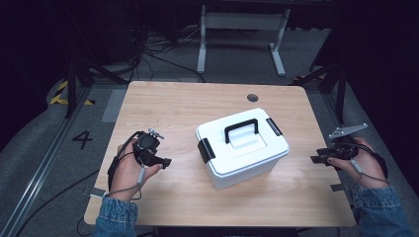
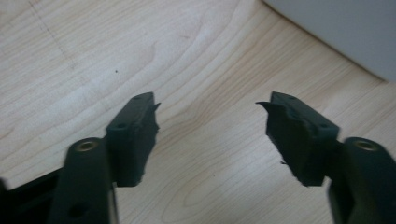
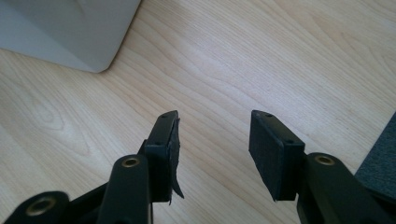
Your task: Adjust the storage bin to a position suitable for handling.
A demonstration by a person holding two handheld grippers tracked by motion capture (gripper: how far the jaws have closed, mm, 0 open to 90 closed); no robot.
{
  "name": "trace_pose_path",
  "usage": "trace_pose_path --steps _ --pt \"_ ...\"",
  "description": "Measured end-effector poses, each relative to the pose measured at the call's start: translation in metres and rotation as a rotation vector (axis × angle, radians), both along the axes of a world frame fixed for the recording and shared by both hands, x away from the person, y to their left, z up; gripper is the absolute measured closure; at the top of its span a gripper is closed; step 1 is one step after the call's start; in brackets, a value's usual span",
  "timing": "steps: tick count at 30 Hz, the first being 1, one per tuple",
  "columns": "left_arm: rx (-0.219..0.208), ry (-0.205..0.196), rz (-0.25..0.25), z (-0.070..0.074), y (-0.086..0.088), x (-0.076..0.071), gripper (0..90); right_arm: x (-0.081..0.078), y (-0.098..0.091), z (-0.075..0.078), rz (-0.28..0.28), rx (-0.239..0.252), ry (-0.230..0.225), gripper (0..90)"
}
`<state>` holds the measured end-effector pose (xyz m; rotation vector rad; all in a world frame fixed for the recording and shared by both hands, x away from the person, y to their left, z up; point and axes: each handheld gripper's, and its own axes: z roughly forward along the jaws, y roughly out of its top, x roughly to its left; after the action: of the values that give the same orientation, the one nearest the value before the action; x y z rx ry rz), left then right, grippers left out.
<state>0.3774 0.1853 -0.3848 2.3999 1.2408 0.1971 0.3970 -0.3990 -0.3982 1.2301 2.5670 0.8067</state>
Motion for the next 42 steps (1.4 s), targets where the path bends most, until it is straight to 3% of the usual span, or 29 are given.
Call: trace_pose_path --steps 5,7,10,13,17,21,32,42 --pt "0.003 0.01 -0.047 0.013 -0.012 -0.003 49.4 -0.002 -0.002 0.0 -0.004 -0.004 -0.009 53.7" --pt "-0.017 0.009 -0.06 0.02 -0.016 -0.003 52.7 -0.004 -0.001 0.001 0.0 -0.002 -0.008 54.0" --pt "-0.052 -0.007 -0.088 0.033 -0.019 -0.001 52.5 -0.006 0.0 0.0 0.017 0.003 -0.015 55.3" --pt "-0.059 -0.03 -0.114 0.047 -0.027 0.0 52.2 -0.009 0.0 0.0 0.021 0.022 -0.028 57.0" --pt "-0.058 -0.05 -0.164 0.065 -0.041 0.003 51.8 -0.012 0.001 0.0 -0.026 0.038 0.012 56.8" --pt "-0.063 -0.071 -0.194 0.08 -0.056 0.005 51.2 -0.014 0.004 -0.003 -0.031 0.049 0.043 58.4" --pt "-0.09 -0.092 -0.262 0.101 -0.083 0.008 51.1 -0.012 0.006 -0.006 -0.02 0.032 0.054 57.1" --pt "-0.11 -0.109 -0.296 0.109 -0.104 0.016 52.1 -0.012 0.007 -0.006 -0.008 0.029 0.045 56.3"
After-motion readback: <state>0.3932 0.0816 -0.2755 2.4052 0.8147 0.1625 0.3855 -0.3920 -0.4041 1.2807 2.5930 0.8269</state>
